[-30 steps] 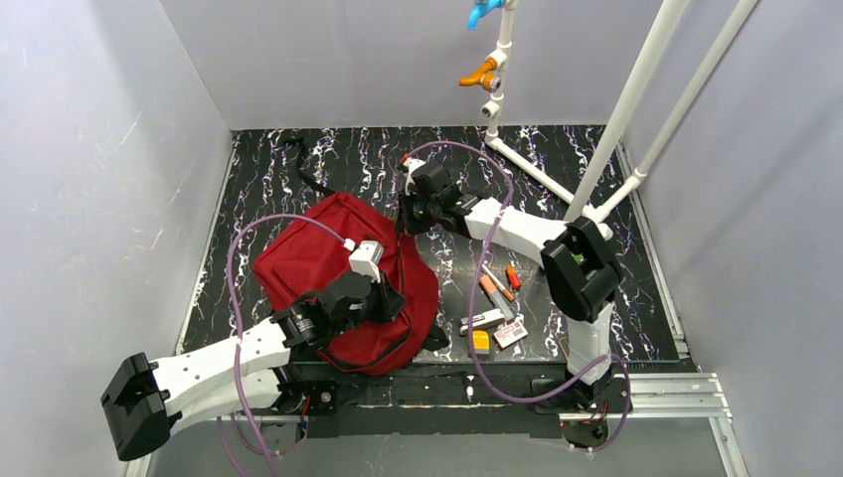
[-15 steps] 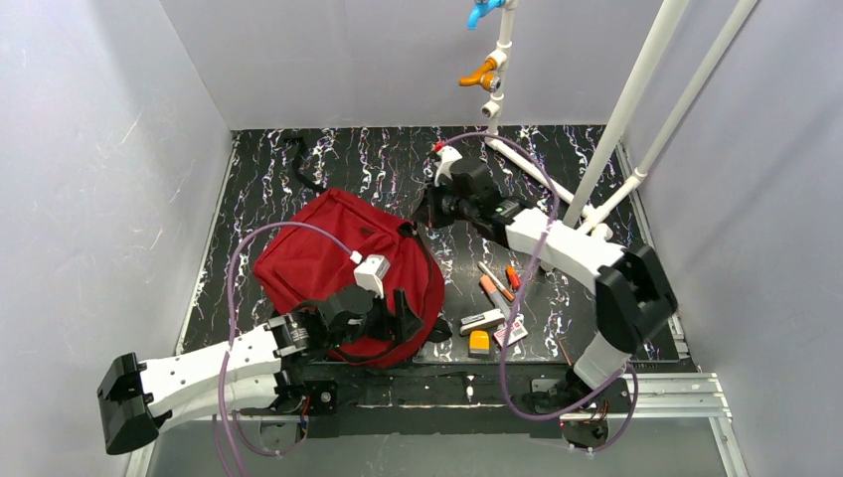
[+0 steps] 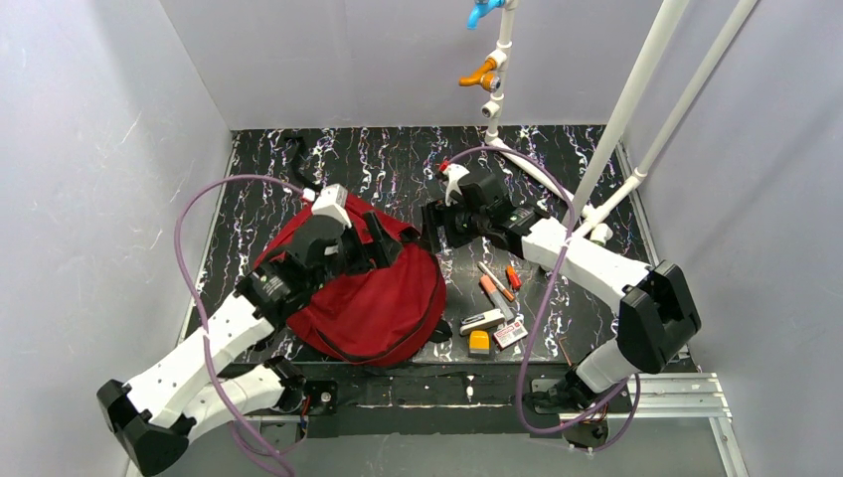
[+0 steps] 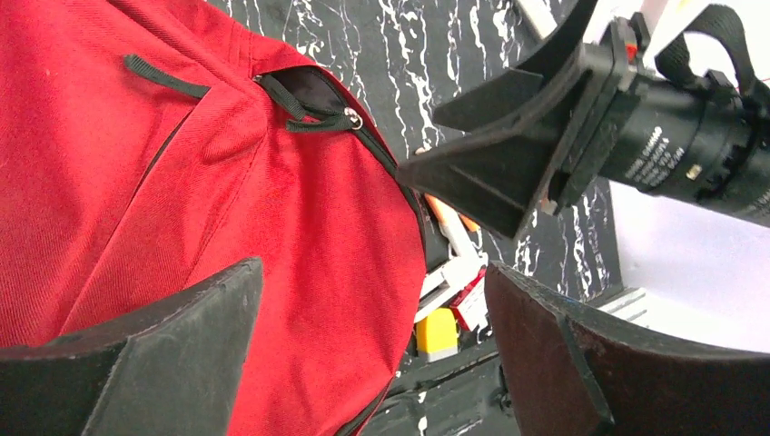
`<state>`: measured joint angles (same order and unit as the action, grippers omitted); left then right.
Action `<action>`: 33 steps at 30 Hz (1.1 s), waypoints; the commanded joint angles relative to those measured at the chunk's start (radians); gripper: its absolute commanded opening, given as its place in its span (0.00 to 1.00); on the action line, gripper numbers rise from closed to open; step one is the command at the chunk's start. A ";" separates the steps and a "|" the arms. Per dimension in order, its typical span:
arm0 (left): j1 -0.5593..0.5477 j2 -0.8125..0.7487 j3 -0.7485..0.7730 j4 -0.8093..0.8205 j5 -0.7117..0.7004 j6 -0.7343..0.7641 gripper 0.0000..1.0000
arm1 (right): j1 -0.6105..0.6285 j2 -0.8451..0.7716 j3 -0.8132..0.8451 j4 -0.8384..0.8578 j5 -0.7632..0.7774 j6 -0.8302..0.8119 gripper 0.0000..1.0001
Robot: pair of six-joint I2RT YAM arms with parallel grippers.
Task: Pack the student bag
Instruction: Zip the student bag at the center of the board.
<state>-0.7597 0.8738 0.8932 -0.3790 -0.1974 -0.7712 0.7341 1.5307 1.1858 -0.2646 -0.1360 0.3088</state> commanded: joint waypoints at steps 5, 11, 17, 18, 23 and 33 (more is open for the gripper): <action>0.060 0.279 0.169 -0.069 0.196 0.161 0.81 | -0.001 -0.084 -0.107 0.032 -0.020 -0.029 0.87; 0.108 0.491 0.280 -0.027 0.345 0.303 0.65 | -0.001 -0.065 -0.153 0.126 -0.096 -0.049 0.70; 0.207 0.579 0.316 -0.007 0.529 0.344 0.69 | -0.001 -0.082 -0.229 0.162 -0.104 -0.045 0.36; 0.207 0.586 0.312 0.000 0.539 0.369 0.70 | -0.001 -0.089 -0.239 0.167 -0.105 -0.045 0.28; 0.207 0.647 0.346 -0.039 0.635 0.578 0.56 | -0.001 -0.127 -0.276 0.181 -0.105 -0.051 0.02; 0.207 0.838 0.530 -0.228 0.583 0.893 0.58 | -0.002 -0.158 -0.278 0.197 -0.127 -0.059 0.01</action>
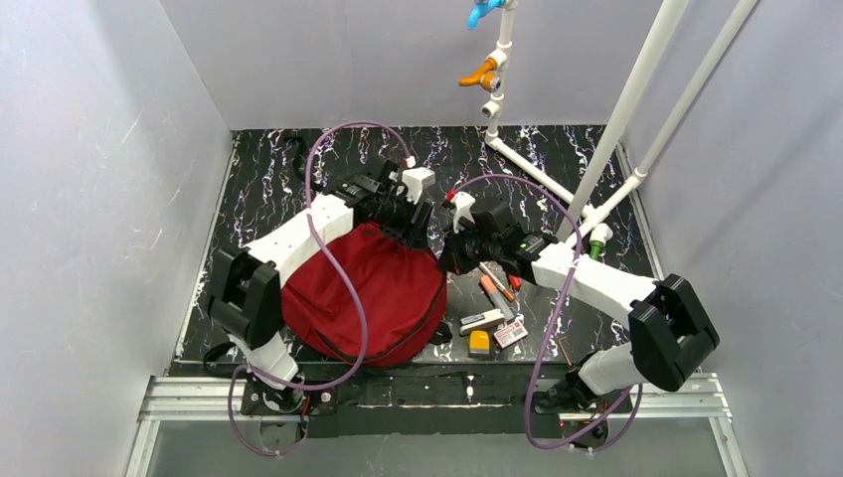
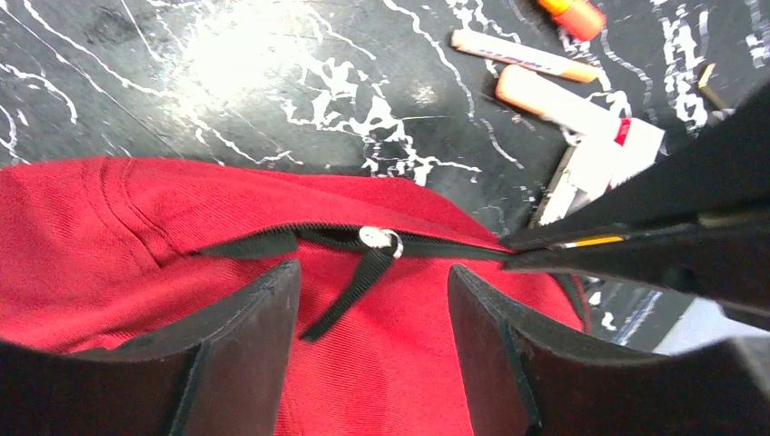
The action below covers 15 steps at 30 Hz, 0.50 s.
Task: Pack the student bag
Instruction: Zip the student bag at the center of the board.
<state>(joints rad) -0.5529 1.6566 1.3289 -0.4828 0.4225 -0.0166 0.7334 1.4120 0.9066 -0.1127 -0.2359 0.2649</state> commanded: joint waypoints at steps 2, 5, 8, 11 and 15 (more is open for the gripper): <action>-0.001 0.077 0.102 -0.133 -0.039 0.148 0.53 | -0.001 -0.038 0.004 0.038 -0.026 -0.017 0.01; -0.001 0.096 0.097 -0.141 0.021 0.150 0.48 | -0.002 -0.037 -0.001 0.042 -0.031 -0.019 0.01; -0.001 0.095 0.064 -0.149 0.029 0.152 0.43 | -0.002 -0.029 0.002 0.045 -0.036 -0.017 0.01; -0.001 0.087 0.046 -0.154 -0.005 0.160 0.23 | -0.001 -0.020 0.008 0.051 -0.052 -0.014 0.01; 0.006 0.089 0.061 -0.133 -0.288 0.105 0.00 | 0.000 -0.008 0.012 0.033 -0.037 -0.015 0.01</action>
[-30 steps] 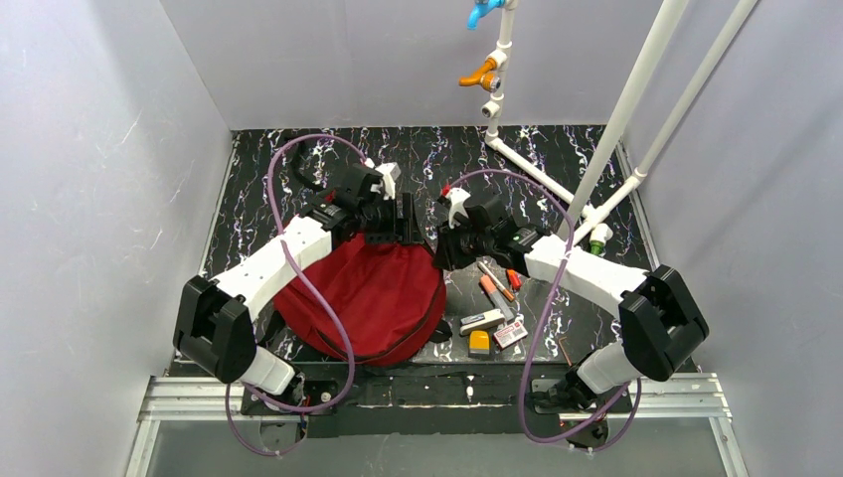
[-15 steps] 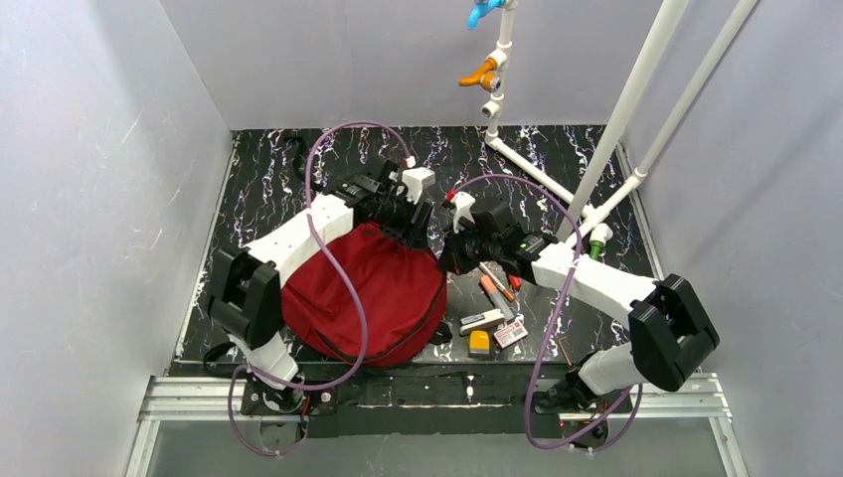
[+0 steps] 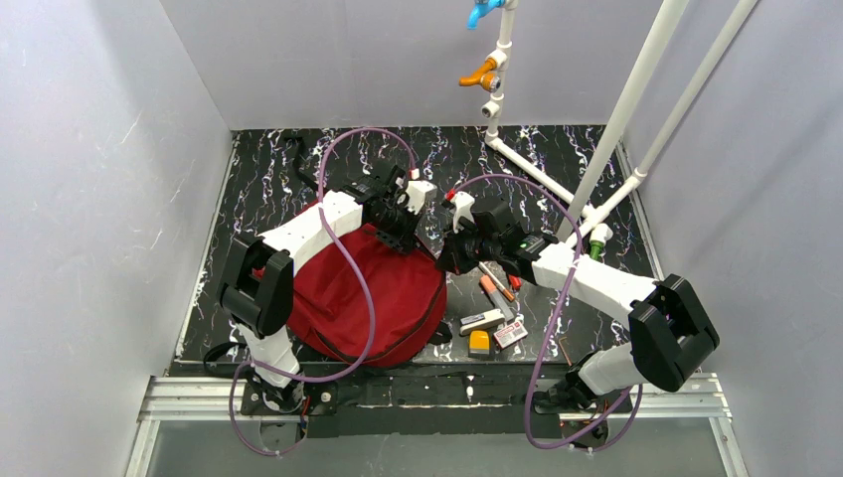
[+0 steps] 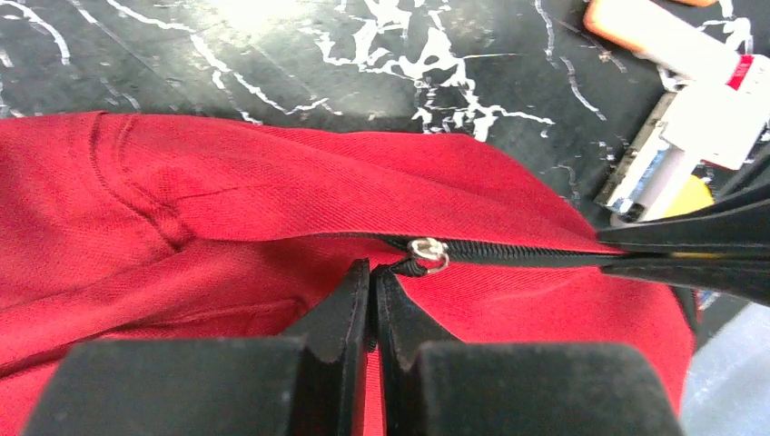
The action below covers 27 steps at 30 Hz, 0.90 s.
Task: Pack the student bag
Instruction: Zip the student bag at the center of the board.
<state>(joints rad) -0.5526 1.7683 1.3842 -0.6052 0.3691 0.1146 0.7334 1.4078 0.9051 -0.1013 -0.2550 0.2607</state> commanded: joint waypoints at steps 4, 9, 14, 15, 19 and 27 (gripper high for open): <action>0.066 0.019 0.056 -0.014 -0.446 -0.141 0.00 | 0.005 -0.029 0.001 -0.022 0.041 -0.010 0.01; 0.114 0.119 0.176 -0.073 -0.522 -0.155 0.00 | 0.018 -0.117 -0.069 -0.065 0.154 -0.011 0.01; 0.118 0.154 0.252 -0.088 -0.471 -0.139 0.00 | 0.018 -0.120 -0.120 -0.022 0.164 0.010 0.01; 0.118 0.150 0.261 -0.094 -0.475 -0.142 0.00 | 0.018 -0.111 -0.122 -0.002 0.166 0.020 0.01; 0.120 0.128 0.287 -0.119 -0.624 -0.107 0.00 | 0.018 -0.061 -0.074 -0.001 0.181 0.030 0.01; 0.123 0.102 0.384 -0.247 -0.677 -0.054 0.28 | 0.019 -0.051 -0.060 -0.003 0.196 -0.011 0.01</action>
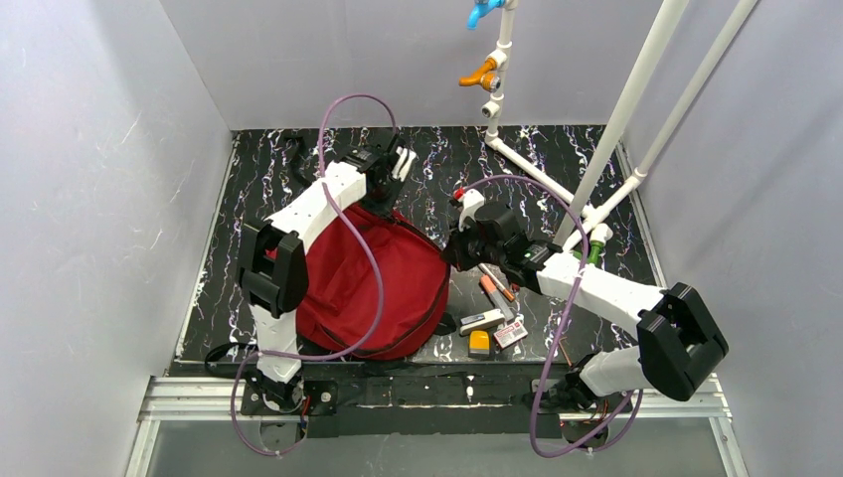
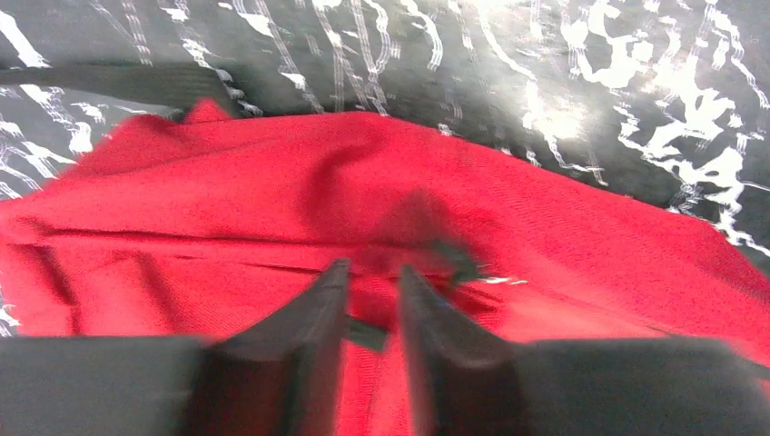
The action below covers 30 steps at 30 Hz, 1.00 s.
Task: Pack the student bag
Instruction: Zip the student bag at the center of the board.
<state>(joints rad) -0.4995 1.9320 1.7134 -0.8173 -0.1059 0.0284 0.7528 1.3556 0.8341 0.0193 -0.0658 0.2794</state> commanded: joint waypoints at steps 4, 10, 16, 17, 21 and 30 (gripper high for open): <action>0.072 -0.198 0.009 -0.032 -0.047 -0.085 0.54 | 0.000 0.026 0.019 -0.079 0.020 -0.015 0.01; 0.080 -0.516 -0.304 0.060 -0.035 -0.183 0.73 | -0.003 0.174 0.215 -0.117 0.161 -0.115 0.01; 0.113 -0.678 -0.616 0.276 0.058 -0.265 0.84 | -0.026 0.278 0.328 -0.155 0.095 -0.129 0.01; 0.114 -0.675 -0.628 0.292 0.087 -0.277 0.82 | -0.026 0.276 0.315 -0.137 0.077 -0.115 0.01; 0.115 -0.644 -0.669 0.400 0.247 -0.334 0.76 | -0.026 0.274 0.291 -0.132 0.023 -0.080 0.01; 0.019 -0.745 -0.892 0.564 0.286 -0.543 0.55 | -0.026 0.248 0.241 -0.109 -0.017 -0.039 0.01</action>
<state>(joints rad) -0.4095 1.3067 0.9562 -0.3714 0.1276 -0.3740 0.7258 1.6363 1.0973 -0.1268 -0.0360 0.2150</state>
